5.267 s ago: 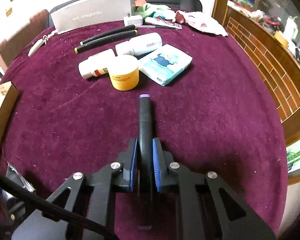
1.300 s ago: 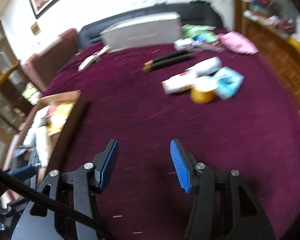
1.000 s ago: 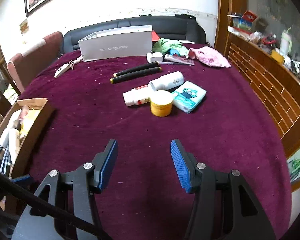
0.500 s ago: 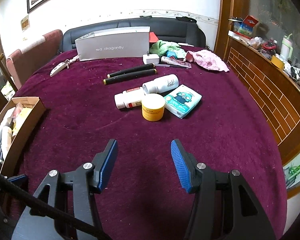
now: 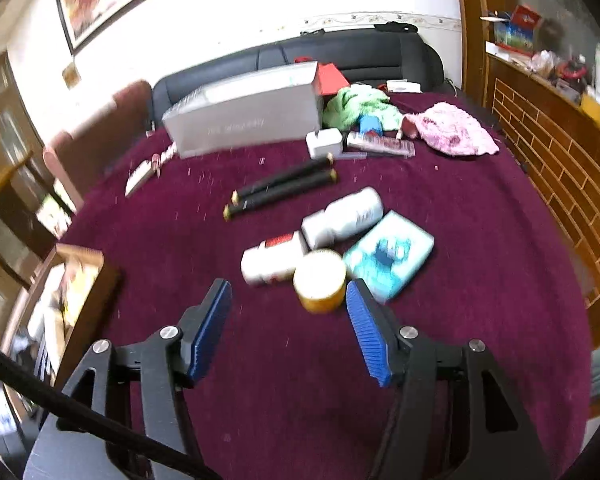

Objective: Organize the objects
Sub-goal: 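Move both grippers away from the box back toward the remaining items, then grasp the yellow-lidded tin with the right gripper while left grasps the white pill bottle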

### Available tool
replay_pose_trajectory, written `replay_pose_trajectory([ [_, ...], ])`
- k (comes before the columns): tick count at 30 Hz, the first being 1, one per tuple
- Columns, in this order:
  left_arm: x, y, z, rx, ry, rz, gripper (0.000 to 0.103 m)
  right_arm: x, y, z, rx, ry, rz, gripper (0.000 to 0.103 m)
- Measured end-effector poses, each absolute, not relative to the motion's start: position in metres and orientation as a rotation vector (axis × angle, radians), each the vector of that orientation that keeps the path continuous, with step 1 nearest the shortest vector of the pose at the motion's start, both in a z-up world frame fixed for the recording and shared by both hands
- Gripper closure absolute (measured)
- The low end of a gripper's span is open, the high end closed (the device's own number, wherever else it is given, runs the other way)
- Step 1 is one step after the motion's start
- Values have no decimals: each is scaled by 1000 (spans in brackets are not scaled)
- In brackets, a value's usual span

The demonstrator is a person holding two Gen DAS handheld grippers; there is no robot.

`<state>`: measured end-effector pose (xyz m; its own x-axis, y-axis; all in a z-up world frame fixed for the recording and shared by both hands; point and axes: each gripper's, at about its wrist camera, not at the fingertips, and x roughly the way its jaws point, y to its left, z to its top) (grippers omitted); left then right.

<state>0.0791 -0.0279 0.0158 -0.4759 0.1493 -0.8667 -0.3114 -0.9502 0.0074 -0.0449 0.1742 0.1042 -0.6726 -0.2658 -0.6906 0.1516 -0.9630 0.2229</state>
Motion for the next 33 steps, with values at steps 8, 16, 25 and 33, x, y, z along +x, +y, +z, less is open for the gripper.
replay_pose_trajectory([
  [8,62,-31,34,-1448,144,2398,2,-71,177,74,1163,-193,-2623,44],
  [16,-3,-24,79,-1177,288,2575,3,-81,166,53,1158,-155,-2589,45],
  [25,-78,10,59,-1099,364,2506,7,-86,171,46,1241,-151,-2589,66],
  [33,-105,77,41,-1014,574,2342,7,-77,208,57,1241,-361,-2569,65],
])
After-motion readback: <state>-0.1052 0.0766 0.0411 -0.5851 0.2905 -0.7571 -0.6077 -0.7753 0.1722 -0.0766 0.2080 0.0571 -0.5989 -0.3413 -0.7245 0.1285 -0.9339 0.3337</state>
